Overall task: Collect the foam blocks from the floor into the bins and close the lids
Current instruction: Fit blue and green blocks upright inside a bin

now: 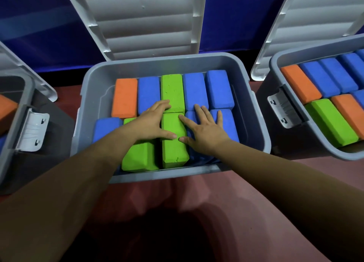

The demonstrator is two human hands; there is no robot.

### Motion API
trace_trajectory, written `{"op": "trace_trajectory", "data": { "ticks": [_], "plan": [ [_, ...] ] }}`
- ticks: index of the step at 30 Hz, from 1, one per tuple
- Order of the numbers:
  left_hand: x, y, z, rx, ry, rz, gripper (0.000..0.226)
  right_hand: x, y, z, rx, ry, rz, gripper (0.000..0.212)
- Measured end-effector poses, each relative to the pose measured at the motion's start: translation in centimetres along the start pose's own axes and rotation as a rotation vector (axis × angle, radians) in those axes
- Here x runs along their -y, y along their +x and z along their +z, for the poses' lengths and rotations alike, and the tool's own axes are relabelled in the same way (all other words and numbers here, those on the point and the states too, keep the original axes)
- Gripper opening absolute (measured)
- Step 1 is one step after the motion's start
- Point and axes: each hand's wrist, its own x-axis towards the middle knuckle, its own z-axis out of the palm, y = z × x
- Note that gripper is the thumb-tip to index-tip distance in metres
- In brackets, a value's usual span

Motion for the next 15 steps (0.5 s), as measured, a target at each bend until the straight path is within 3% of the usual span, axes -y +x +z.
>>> {"op": "trace_trajectory", "data": {
  "ticks": [2,7,10,12,15],
  "plan": [
    [1.5,-0.9,-2.1,0.097,0.028,0.022,0.104,0.0,0.0,-0.1,-0.007,0.03,-0.003,0.074],
    [5.2,-3.3,-4.0,0.247,0.303,-0.097,0.12,1.1,0.5,-0.8,-0.013,0.026,0.02,0.074],
    [4.6,-2.8,-2.2,0.074,0.341,-0.126,0.123,2.5,1.7,-1.8,-0.054,0.05,0.062,0.071],
    [4.0,-2.4,-1.8,-0.029,0.363,-0.154,0.129,3.6,2.3,-2.1,-0.046,0.058,0.086,0.082],
    [4.3,-2.6,-1.9,-0.072,0.344,-0.167,0.131,5.0,2.5,-1.4,0.011,0.029,0.079,0.092]
  ]
}}
